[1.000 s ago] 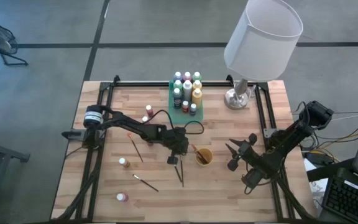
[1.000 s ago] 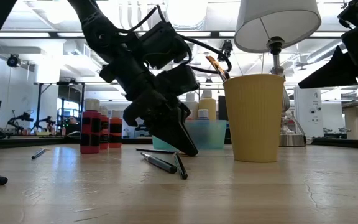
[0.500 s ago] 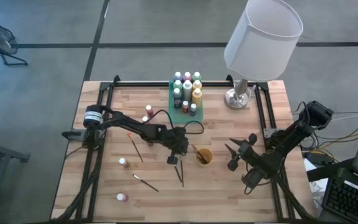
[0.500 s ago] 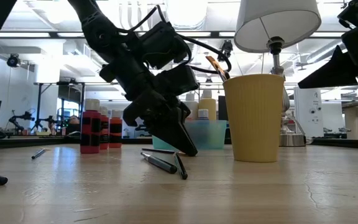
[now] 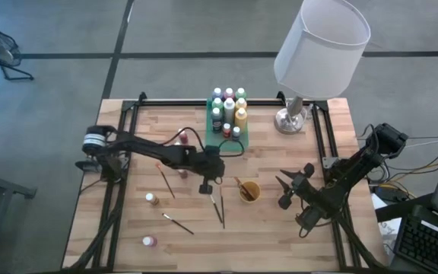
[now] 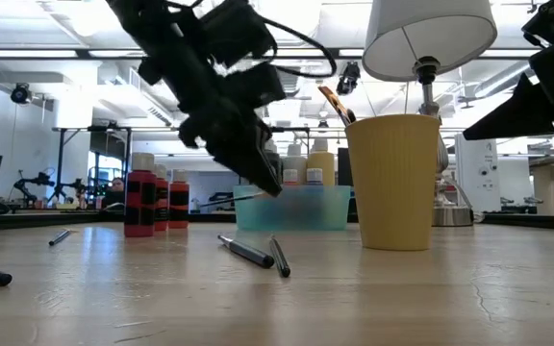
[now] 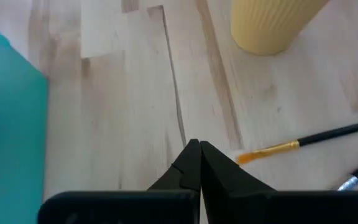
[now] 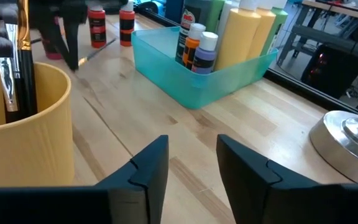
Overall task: Pick & Place Paint Supplies
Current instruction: Put the orange paintbrush into the yellow cup
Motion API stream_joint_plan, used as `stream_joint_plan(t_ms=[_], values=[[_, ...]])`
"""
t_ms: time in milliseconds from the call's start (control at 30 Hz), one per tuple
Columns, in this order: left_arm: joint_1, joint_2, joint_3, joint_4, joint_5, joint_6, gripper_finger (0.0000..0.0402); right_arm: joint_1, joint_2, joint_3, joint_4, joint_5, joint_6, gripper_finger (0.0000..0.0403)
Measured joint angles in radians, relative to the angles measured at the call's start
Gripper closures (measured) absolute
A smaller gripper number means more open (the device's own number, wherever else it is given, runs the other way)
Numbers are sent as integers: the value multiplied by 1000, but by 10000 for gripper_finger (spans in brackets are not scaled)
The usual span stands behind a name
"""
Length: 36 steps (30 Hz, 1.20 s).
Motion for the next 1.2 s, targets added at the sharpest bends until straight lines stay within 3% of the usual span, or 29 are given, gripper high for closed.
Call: stream_joint_plan(t_ms=[333,867,1100,1200], values=[[0,-142,1,53,1,-5,401,0,0,-2,3,0,0,308],[-7,-351,3,142,0,-189,401,0,0,-2,31,19,-34,346],[-17,-365,4,263,183,-211,401,-1,0,-2,153,161,-125,325],[-26,-363,4,334,204,-235,401,-3,0,1,239,227,-195,312]])
